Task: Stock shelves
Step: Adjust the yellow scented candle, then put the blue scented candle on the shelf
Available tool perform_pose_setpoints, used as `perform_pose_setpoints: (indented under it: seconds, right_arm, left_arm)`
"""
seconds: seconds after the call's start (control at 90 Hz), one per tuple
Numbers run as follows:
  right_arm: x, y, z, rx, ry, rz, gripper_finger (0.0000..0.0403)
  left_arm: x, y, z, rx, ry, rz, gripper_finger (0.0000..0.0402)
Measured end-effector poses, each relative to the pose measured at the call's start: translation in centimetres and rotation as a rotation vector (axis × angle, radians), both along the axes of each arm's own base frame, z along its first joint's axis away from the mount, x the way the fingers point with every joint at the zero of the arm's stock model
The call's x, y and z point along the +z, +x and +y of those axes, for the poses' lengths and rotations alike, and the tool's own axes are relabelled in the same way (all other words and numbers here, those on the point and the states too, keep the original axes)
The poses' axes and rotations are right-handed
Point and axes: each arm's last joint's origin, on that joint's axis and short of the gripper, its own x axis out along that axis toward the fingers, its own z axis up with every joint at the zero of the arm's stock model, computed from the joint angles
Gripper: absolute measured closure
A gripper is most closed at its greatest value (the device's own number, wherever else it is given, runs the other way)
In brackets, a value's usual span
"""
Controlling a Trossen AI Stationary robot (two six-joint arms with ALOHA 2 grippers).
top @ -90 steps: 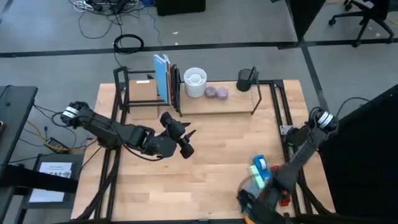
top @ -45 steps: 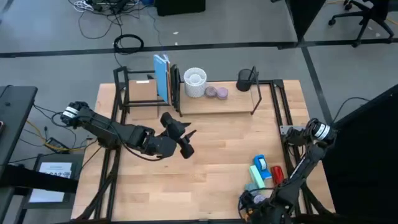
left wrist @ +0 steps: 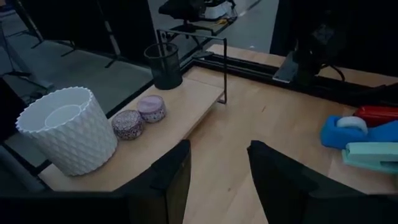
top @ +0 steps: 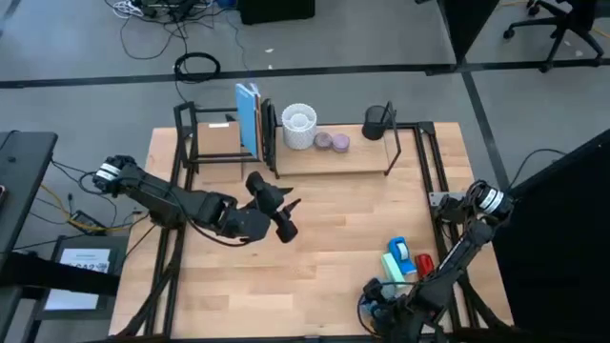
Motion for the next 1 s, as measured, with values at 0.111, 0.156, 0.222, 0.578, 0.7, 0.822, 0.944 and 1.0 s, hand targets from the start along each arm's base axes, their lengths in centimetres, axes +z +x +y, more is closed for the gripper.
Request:
perform_pose_setpoints:
  seconds: [0.111,0.156,0.222,0.578,0.7,0.822,0.944,1.0]
  right_arm:
    - [-0.1,0.8,-1.0,-0.016,-0.053,0.005,0.0058]
    - [-0.1,1.2,-1.5,-0.019,-0.082,-0.004,0.0058]
    - [-0.1,2.0,-2.3,-0.033,-0.124,-0.023,0.0058]
    - [0.5,6.9,-8.5,-0.127,-0.384,-0.112,0.0058]
    - [3.5,6.9,-10.5,-0.150,-0.354,-0.147,0.0058]
    - [6.3,6.3,-13.6,-0.137,-0.215,-0.041,0.0058]
    - [7.1,6.3,-17.5,-0.183,-0.085,0.117,0.0058]
    - [6.7,6.6,-19.0,-0.185,-0.076,0.180,0.0058]
  left_arm:
    - [0.0,0.0,0.0,0.000,0.002,0.004,0.0259]
    - [0.0,0.0,0.0,0.000,0.002,0.005,0.0259]
    - [-0.1,0.0,0.0,-0.001,0.004,0.008,0.0259]
    - [-0.2,-0.1,0.0,0.000,0.011,0.026,0.0259]
    - [-0.2,-0.1,0.1,0.000,0.012,0.027,0.0259]
    - [-0.2,-0.1,0.0,-0.001,0.012,0.028,0.0259]
    - [-0.2,-0.1,0.0,-0.001,0.012,0.028,0.0259]
    - [-0.2,-0.1,0.0,-0.001,0.012,0.028,0.0259]
